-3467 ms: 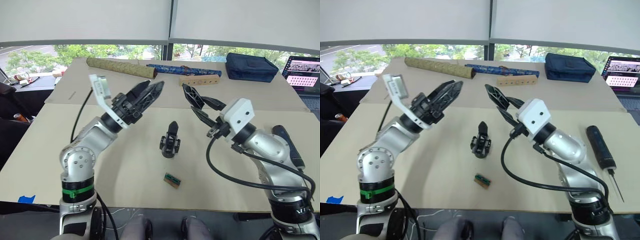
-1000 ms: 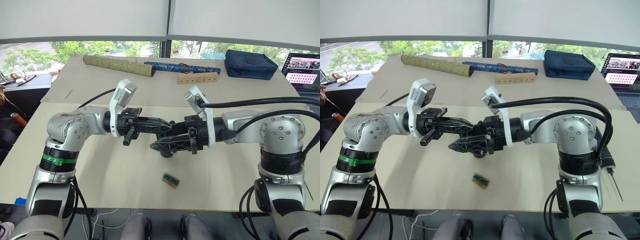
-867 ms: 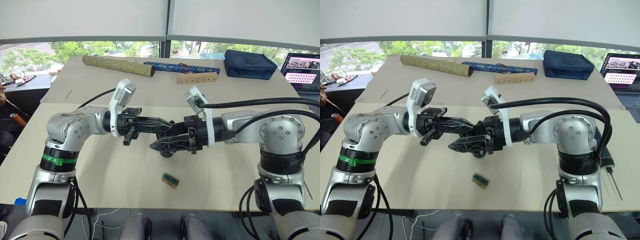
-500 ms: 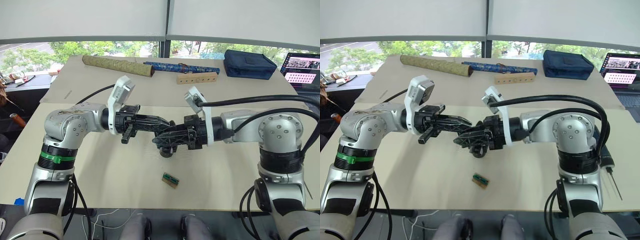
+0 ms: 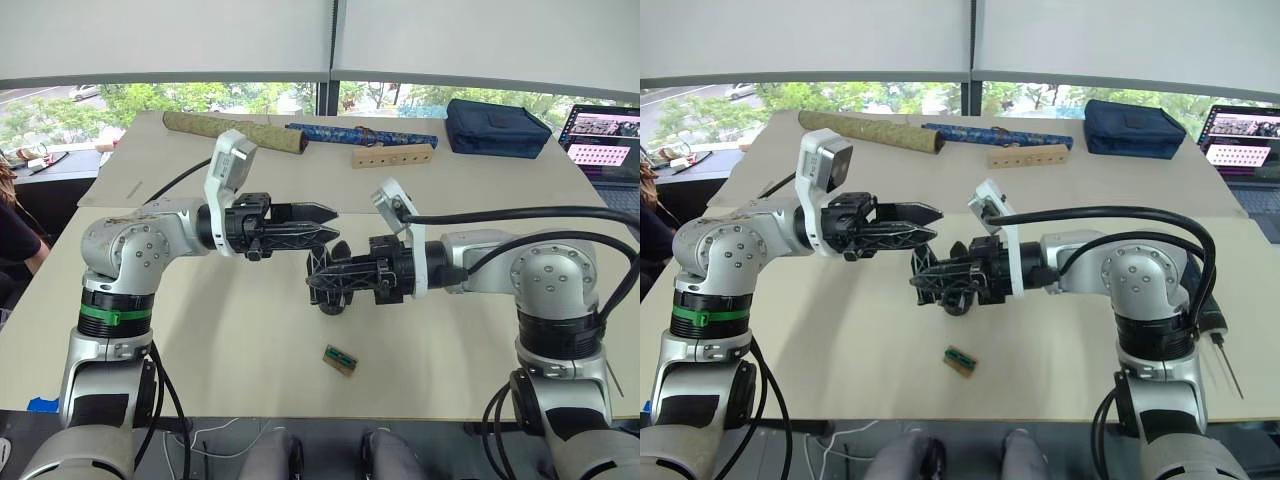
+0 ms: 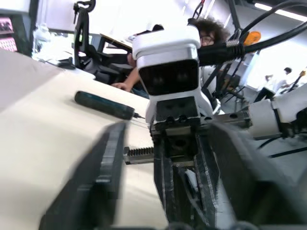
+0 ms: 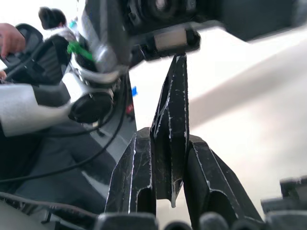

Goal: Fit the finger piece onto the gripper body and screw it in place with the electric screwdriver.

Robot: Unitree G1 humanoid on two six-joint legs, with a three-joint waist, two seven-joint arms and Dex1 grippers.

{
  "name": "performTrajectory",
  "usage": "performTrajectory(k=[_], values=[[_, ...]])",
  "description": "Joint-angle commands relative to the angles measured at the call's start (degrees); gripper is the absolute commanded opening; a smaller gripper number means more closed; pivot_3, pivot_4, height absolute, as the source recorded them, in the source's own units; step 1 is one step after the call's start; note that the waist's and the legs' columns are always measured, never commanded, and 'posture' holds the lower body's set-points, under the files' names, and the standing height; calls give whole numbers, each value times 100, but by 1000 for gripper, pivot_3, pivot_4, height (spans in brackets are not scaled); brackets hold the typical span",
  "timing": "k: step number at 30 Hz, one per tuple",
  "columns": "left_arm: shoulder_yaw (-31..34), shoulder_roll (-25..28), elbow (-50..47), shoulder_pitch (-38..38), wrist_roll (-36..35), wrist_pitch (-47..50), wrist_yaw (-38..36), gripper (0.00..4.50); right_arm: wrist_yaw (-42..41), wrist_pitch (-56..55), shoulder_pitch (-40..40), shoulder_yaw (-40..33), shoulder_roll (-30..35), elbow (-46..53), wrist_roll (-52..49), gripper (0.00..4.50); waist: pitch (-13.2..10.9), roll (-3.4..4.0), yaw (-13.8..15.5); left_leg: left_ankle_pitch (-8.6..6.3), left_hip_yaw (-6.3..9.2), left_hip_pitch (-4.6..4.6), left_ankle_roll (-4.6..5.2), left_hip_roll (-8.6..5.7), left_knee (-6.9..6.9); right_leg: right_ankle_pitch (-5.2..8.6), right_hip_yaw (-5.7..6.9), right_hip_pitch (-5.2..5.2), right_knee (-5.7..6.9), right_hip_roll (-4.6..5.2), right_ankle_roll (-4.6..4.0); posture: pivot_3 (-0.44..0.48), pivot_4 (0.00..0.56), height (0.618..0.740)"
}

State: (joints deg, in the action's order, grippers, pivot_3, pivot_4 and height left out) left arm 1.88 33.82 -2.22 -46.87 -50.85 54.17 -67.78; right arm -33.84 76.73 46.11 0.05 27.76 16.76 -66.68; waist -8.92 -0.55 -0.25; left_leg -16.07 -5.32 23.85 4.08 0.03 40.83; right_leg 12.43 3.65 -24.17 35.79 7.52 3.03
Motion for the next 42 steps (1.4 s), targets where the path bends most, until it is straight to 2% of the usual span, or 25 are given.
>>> performTrajectory(k=[1, 3, 7, 11, 16, 22, 28, 33, 42], values=[[303, 270, -204, 81, 72, -302, -75, 4500, -660, -854, -51, 28, 198, 370, 430, 417, 0, 0, -10, 0, 0, 0, 0, 0, 0, 0, 0, -1, 0, 0, 0, 0, 150, 734], [383, 529, -49, 205, 400, -780, -196, 4500, -963, -1292, -187, -106, 230, 427, 557, 415, 0, 0, -30, 0, 0, 0, 0, 0, -1, 0, 1, -1, -1, 0, 0, 0, 150, 734], [284, 1177, 586, 723, 1444, -2364, -881, 4500, -1755, -2166, -564, -289, 497, 480, 910, 414, 0, 0, -39, 0, -4, -1, -1, -3, -3, 0, 3, -1, -3, 0, 0, 0, 150, 734], [-13, 1627, 1447, 1269, 2434, -3851, -1458, 4500, -2002, -2750, -932, -512, 615, 287, 1190, 414, 0, 0, -28, 0, -9, -1, 0, -1, -2, 1, 3, -1, -5, 0, 0, 0, 150, 734], [-40, 1355, 2297, 1661, 2911, -4938, -1466, 4500, -3017, -4072, -1650, -424, 877, 228, 1990, 413, -2, -4, 81, -2, -9, 0, 3, -1, 3, 1, 3, 0, -7, 1, 0, 0, 150, 734], [-54, 722, 2766, 1912, 3211, -5792, -1133, 4500, -3217, -4613, -2070, -542, 897, 58, 2236, 413, -4, -7, 90, -3, -12, 1, 4, 5, 10, 0, 6, -1, 2, 1, 0, 0, 150, 734], [-526, -149, 2941, 1718, 3678, -6304, -795, 4500, -3243, -5014, -2278, -326, 809, 106, 2528, 413, -3, -9, 106, -3, -9, 1, 6, 1, 14, -1, 5, 4, 3, 4, -2, 0, 150, 734], [-943, -709, 3262, 1296, 3995, -6464, -716, 4500, -3229, -5062, -2247, -173, 713, 140, 2618, 413, -3, -11, 89, -3, -10, 1, 7, 1, 16, -2, 6, 1, 7, 5, -2, 0, 150, 734], [-1150, -1371, 3800, 855, 4104, -6275, -559, 4500, -3141, -5056, -2297, -74, 600, 268, 2692, 413, -3, -12, 90, -6, -9, 1, 11, 0, 17, -2, 7, 2, 4, 5, -2, 0, 150, 734]])
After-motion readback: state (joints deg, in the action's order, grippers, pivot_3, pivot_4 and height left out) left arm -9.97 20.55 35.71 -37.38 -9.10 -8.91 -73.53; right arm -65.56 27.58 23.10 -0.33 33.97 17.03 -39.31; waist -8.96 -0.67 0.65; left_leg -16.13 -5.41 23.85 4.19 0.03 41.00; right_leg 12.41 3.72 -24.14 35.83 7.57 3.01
